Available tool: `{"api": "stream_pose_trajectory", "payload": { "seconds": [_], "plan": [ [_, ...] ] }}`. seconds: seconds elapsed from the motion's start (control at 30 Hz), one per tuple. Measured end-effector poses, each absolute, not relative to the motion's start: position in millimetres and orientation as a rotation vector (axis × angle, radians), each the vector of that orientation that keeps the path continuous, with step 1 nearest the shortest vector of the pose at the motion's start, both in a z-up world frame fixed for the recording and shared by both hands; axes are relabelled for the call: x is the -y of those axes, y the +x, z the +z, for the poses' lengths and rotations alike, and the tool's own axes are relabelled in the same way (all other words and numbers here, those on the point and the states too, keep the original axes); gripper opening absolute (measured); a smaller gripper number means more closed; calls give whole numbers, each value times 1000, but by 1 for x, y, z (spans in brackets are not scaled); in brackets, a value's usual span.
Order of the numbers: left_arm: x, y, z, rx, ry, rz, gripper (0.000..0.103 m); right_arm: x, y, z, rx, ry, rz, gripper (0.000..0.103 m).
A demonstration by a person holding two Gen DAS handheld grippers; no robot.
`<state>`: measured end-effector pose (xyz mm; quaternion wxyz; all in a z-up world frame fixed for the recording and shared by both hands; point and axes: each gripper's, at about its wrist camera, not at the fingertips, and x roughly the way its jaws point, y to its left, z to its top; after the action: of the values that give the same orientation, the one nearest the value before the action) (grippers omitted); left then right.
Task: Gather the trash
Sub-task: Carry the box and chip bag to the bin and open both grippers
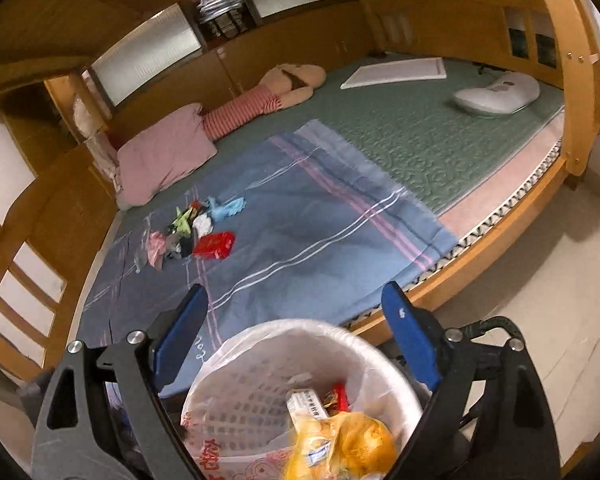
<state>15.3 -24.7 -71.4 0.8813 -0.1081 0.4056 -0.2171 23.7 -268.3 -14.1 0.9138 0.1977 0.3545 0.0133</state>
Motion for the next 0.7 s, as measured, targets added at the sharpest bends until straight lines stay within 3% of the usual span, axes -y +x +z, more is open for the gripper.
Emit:
{"api": "stream_pose_trajectory", "payload": {
  "seconds": [0.23, 0.4, 0.5, 0.6, 0.7],
  "plan": [
    [-82, 81, -45, -725, -235, 121, 96, 236, 47, -18, -826, 351, 89, 87],
    [-163, 128, -66, -791, -466, 465, 97, 196, 92, -20, -901, 305, 188, 87],
    [-184, 118, -83, -745, -524, 553, 97, 150, 143, -19, -901, 222, 262, 87],
    [-199, 119, -105, -848, -541, 647, 97, 101, 194, -31, -905, 175, 323, 87],
    [-227, 112, -117, -839, -732, 627, 97, 46, 245, -49, -934, 193, 415, 87]
  ]
}}
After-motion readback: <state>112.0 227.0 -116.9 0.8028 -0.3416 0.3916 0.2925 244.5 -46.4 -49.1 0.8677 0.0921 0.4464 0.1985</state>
